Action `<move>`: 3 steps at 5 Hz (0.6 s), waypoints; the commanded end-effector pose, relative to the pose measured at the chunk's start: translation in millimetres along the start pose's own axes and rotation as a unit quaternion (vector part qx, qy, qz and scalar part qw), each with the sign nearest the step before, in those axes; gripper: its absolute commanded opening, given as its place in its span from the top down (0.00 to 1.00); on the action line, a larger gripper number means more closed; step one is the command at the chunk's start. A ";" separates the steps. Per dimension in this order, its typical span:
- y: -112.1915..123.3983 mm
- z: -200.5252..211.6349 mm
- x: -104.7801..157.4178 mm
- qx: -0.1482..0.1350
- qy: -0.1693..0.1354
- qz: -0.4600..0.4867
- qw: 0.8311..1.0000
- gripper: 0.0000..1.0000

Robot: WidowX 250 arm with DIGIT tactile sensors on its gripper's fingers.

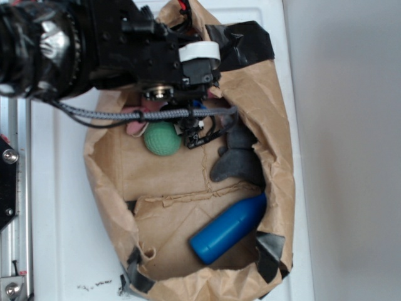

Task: Grab the pink bunny.

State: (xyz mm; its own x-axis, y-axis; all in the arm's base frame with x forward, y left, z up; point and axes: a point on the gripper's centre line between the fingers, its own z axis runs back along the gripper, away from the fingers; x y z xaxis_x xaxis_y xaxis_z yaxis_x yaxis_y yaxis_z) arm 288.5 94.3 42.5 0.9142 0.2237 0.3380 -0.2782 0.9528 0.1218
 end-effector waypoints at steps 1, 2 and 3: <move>0.0 18.7 5.4 0.004 -0.025 -0.002 1.000 1.00; -0.7 37.7 9.4 -0.020 -0.031 0.001 0.999 1.00; -1.7 89.5 12.0 -0.092 -0.042 0.009 0.995 1.00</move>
State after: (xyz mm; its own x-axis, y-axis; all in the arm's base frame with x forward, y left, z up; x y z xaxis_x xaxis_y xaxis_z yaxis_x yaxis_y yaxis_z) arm 271.9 69.5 112.2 0.9023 0.2251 0.3676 -0.2171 0.9741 -0.0636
